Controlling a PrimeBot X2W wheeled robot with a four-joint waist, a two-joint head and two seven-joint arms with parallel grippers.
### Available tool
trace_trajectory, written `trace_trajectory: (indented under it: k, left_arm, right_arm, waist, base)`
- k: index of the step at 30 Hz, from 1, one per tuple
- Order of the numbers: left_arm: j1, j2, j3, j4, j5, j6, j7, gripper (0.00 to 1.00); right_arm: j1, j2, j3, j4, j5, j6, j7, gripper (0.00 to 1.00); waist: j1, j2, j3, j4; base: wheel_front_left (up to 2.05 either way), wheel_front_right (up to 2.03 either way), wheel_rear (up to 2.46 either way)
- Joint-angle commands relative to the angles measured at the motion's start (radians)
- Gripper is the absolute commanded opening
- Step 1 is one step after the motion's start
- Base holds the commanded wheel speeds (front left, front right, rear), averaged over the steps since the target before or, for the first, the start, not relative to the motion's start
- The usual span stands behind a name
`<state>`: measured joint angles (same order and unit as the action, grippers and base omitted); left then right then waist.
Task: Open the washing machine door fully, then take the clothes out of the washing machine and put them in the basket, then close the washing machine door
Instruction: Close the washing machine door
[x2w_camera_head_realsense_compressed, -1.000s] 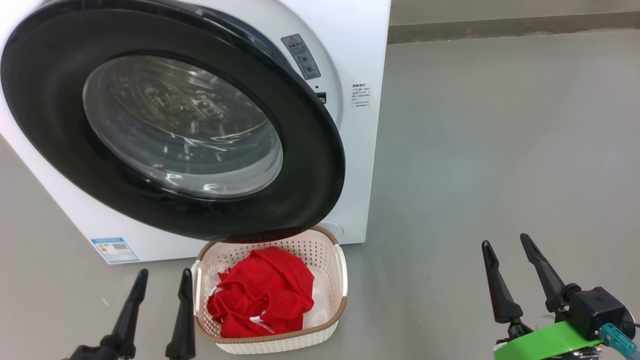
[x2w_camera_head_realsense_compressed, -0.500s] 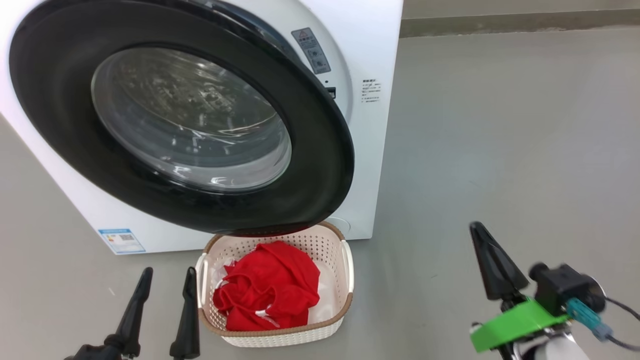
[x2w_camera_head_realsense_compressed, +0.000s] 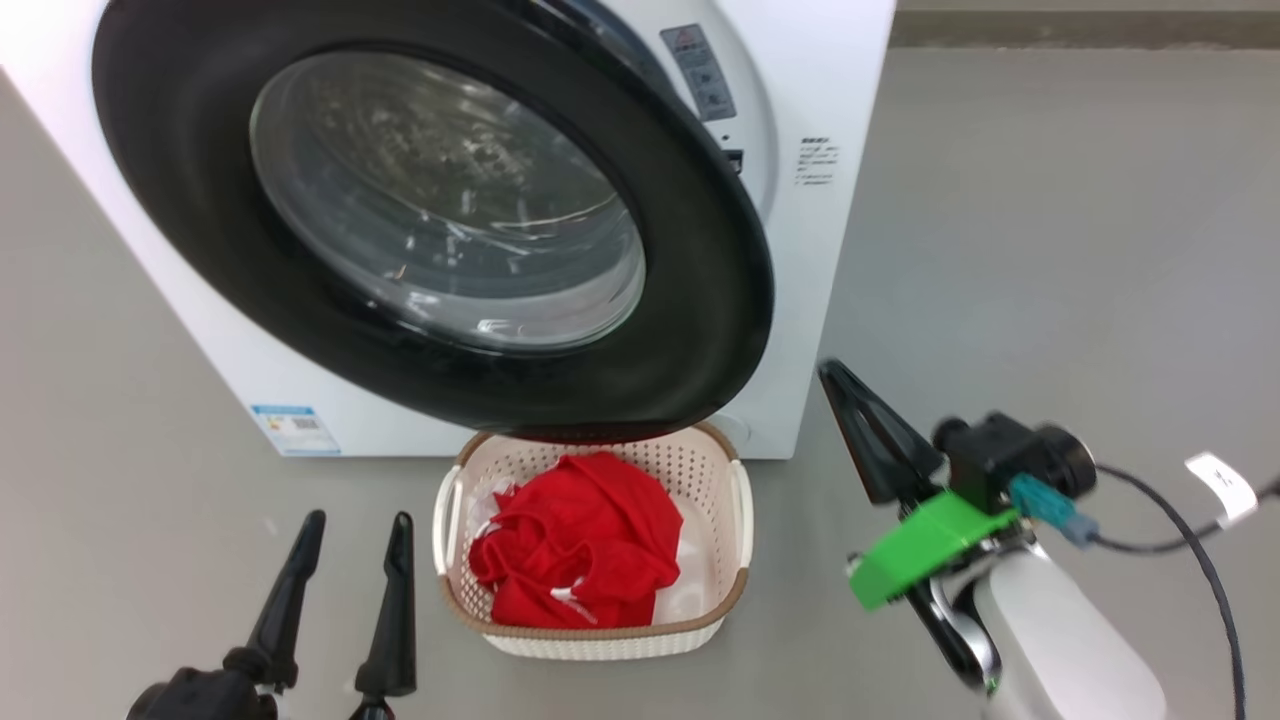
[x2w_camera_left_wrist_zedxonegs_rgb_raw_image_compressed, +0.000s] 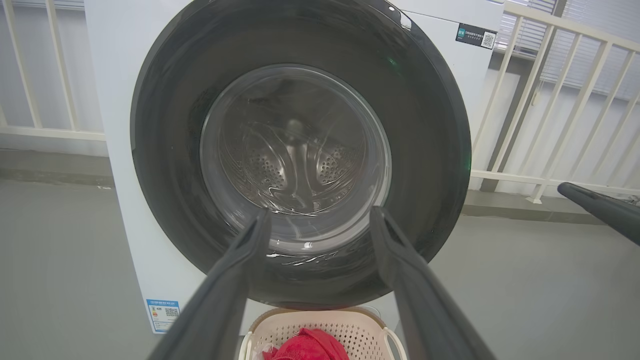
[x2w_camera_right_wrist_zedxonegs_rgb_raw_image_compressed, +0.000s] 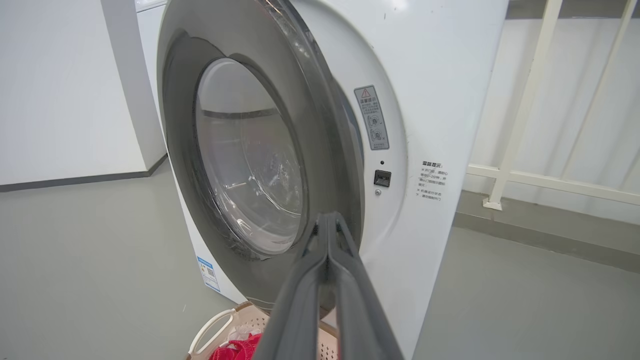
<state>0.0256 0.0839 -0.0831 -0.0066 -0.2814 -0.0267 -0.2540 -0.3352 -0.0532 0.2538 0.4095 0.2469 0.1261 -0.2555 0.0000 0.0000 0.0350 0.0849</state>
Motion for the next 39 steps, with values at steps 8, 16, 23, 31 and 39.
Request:
trace_trajectory:
  k: [8,16,23,31,39]
  left_arm:
    - [-0.074,-0.002,0.026,-0.024,0.002,-0.015,-0.008,1.00]
    - [-0.109,-0.015,0.023,-0.020,0.001,-0.030,-0.008,1.00]
    - [-0.130,-0.023,0.007,-0.012,0.004,-0.043,-0.008,1.00]
    - [-0.152,-0.028,0.006,-0.013,-0.013,-0.058,-0.008,1.00]
    - [-0.188,-0.030,-0.001,-0.018,-0.016,-0.069,-0.008,1.00]
  right_arm:
    - [-0.198,0.003,0.076,0.068,0.017,0.005,-0.006,0.00]
    - [-0.321,0.003,0.063,0.158,0.006,0.005,-0.006,0.00]
    - [-0.389,0.003,0.020,0.197,-0.024,0.005,-0.006,0.00]
    - [-0.475,0.003,-0.019,0.225,-0.059,0.005,-0.006,0.00]
    - [-0.592,0.003,-0.034,0.282,-0.095,0.005,-0.006,0.00]
  waist:
    - [0.0000,0.0000,0.077,0.080]
    - [0.0000,0.0000,0.139,0.133]
    - [0.0000,0.0000,0.184,0.159]
    - [0.0000,0.0000,0.242,0.166]
    - [0.0000,0.0000,0.308,0.173]
  base:
    - [0.00,0.00,0.00]
    - [0.00,0.00,0.00]
    - [0.00,0.00,0.00]
    - [0.00,0.00,0.00]
    - [0.00,0.00,0.00]
